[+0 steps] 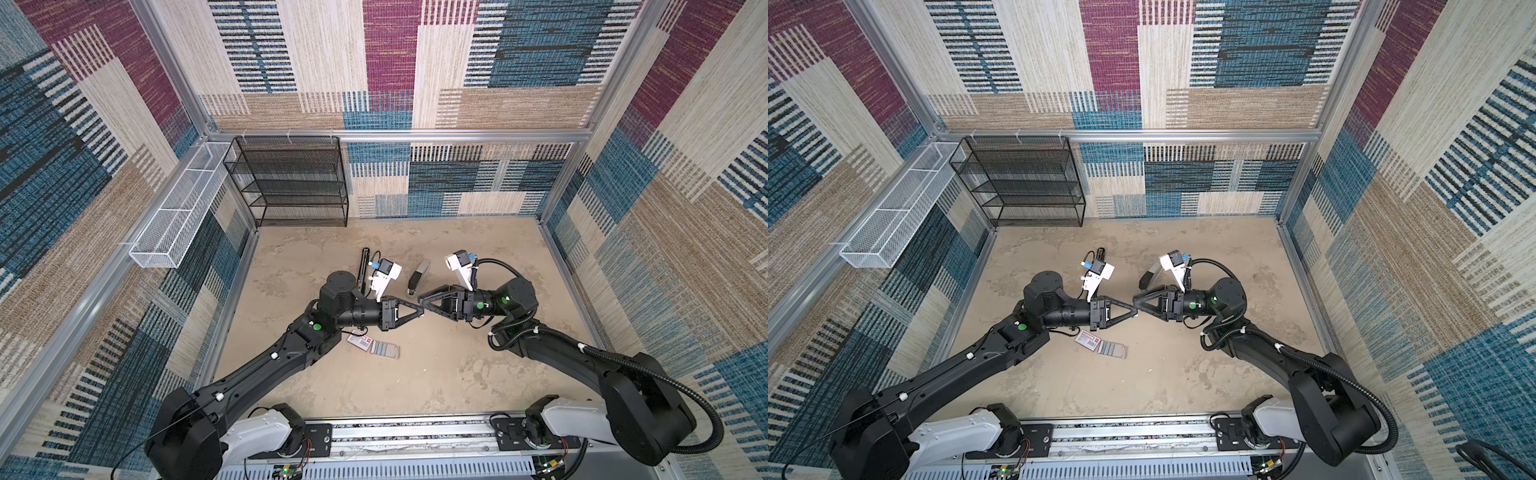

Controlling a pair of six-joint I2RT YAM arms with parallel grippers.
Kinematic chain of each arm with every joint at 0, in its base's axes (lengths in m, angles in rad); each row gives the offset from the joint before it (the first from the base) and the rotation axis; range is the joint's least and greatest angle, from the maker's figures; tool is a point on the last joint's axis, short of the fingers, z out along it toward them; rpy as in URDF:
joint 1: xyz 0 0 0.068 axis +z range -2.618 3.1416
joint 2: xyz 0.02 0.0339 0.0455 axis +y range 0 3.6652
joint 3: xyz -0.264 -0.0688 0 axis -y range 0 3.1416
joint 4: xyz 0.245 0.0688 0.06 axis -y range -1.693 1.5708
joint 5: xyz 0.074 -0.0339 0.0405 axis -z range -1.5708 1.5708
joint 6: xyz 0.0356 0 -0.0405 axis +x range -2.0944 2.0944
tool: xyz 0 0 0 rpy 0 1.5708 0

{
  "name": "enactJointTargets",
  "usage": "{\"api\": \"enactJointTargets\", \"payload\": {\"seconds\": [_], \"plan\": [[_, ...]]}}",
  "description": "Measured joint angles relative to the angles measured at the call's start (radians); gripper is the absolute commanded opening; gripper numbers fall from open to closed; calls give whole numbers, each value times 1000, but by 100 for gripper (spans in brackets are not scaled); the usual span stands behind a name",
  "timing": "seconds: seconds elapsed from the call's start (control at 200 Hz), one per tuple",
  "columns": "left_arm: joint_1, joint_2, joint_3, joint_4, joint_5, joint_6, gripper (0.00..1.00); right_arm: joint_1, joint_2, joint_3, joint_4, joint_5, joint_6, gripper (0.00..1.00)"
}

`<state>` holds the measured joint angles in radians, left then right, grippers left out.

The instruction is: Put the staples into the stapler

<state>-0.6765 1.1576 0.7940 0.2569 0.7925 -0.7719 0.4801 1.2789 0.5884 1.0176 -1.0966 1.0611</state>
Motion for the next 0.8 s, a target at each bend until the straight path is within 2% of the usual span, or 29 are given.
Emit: {"api": "enactJointTargets", "payload": {"seconds": [0.295,0.801], "plan": [[0,-18,0,0,0,-3,0,2,-10,-5,-8,-2,-6,42],[0,-23,-8,34,0,-10,0,2,-25,-10,-21,2,-16,26]]}}
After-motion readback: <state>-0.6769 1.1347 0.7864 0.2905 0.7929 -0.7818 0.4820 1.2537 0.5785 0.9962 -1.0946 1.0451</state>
